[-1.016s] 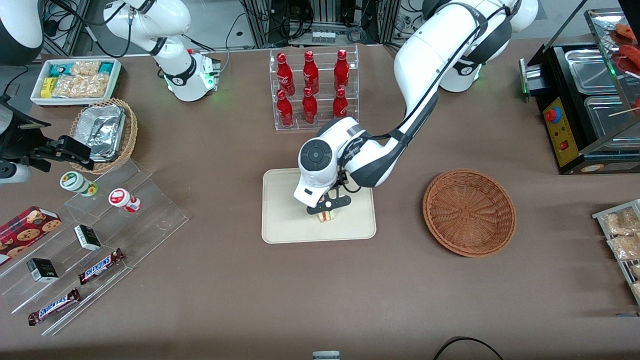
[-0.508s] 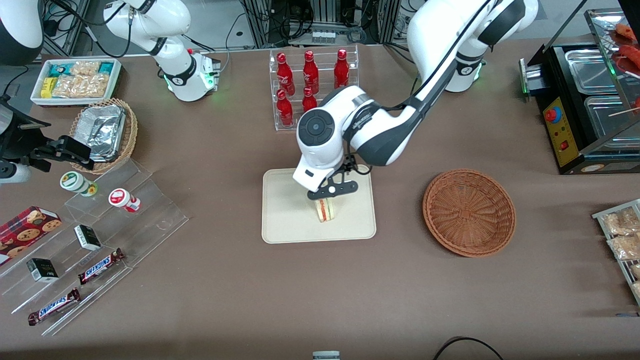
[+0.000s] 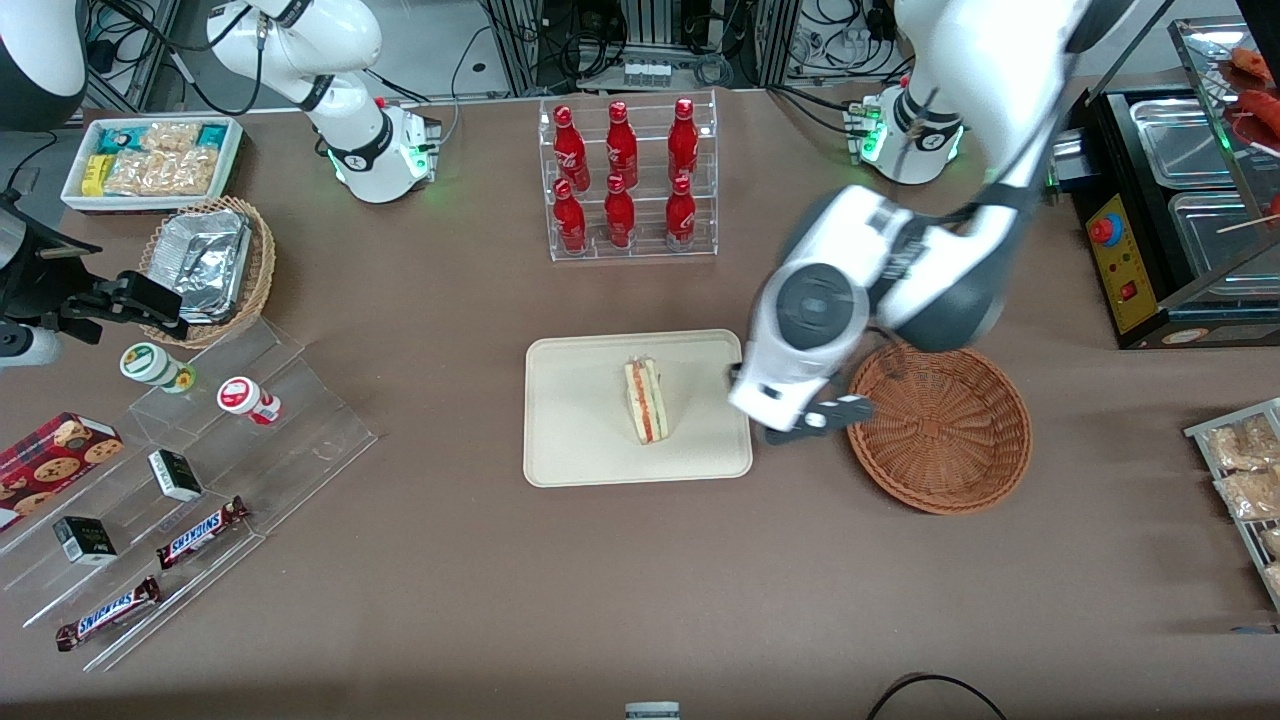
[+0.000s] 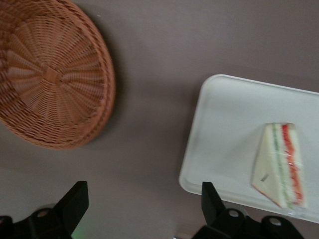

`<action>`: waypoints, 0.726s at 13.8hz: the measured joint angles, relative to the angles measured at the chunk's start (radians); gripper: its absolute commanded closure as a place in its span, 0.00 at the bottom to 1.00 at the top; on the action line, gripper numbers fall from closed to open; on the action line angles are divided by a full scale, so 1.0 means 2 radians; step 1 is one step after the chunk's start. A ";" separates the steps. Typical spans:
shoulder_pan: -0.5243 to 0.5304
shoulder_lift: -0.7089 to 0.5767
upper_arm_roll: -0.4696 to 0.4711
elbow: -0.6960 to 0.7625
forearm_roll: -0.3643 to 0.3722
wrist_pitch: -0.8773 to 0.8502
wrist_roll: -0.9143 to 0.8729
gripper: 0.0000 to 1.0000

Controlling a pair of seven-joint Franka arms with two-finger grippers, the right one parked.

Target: Place sandwich from basket to tray

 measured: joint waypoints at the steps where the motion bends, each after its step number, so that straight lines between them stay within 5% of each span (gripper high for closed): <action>1: 0.020 -0.010 0.000 -0.015 -0.001 0.000 0.028 0.00; 10: 0.148 -0.129 0.012 -0.111 -0.028 -0.032 0.276 0.00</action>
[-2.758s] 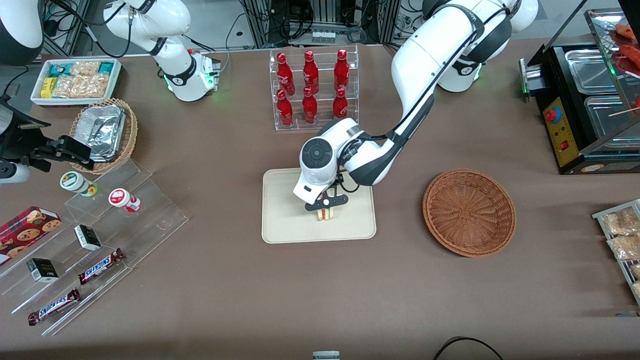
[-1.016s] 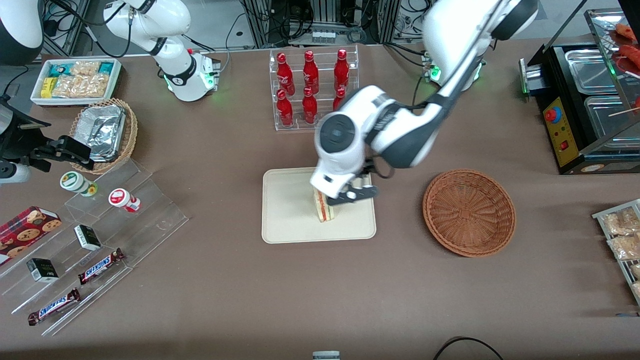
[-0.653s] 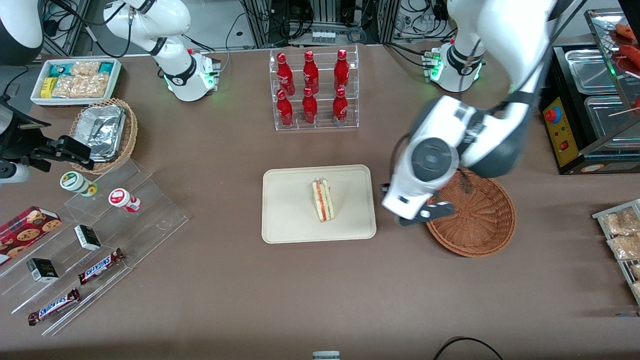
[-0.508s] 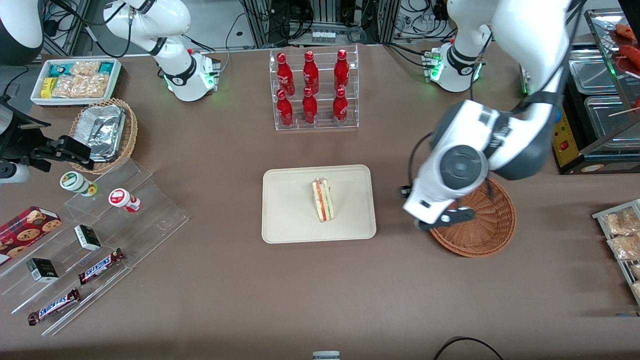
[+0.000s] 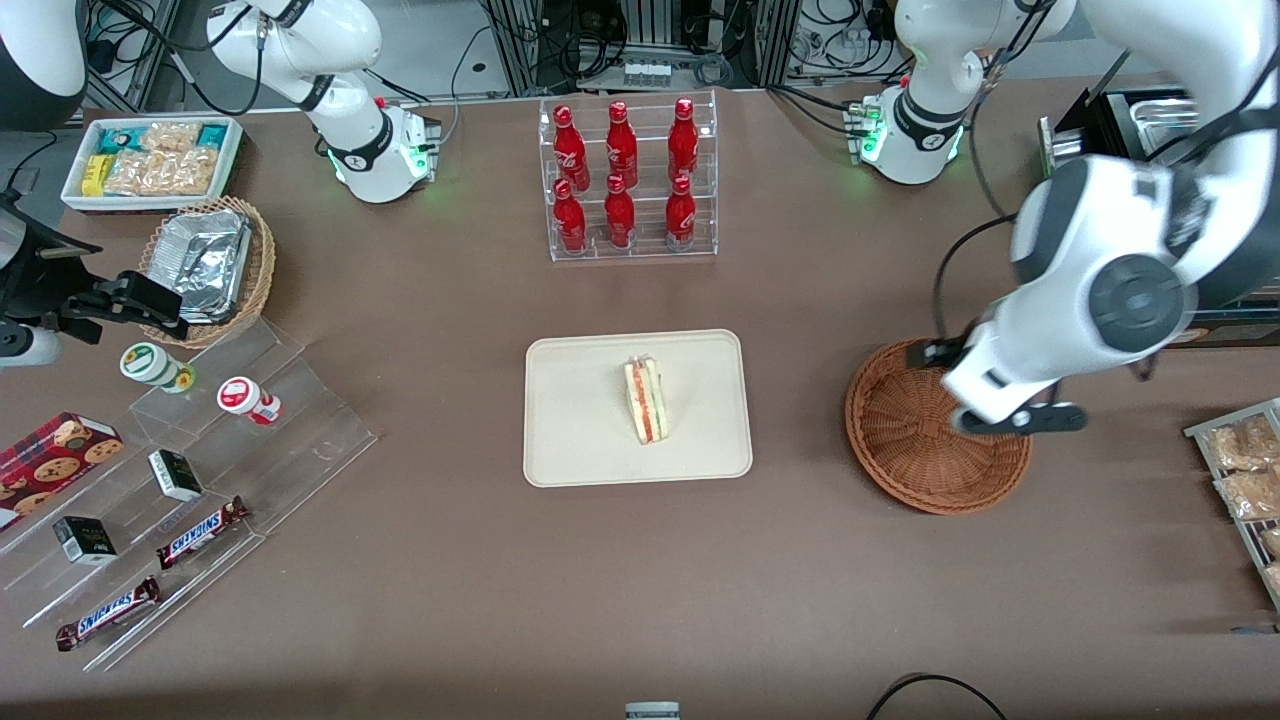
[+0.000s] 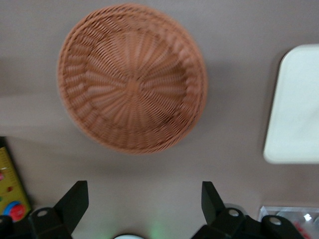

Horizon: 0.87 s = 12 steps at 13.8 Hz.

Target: Place sandwich from basket to tray

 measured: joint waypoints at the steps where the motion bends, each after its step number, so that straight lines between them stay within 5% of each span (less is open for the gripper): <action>1: 0.002 -0.016 0.015 -0.004 -0.002 -0.015 0.027 0.00; 8: -0.049 -0.088 0.126 -0.010 -0.007 -0.054 0.093 0.00; 12: -0.064 -0.111 0.153 -0.010 -0.007 -0.081 0.115 0.00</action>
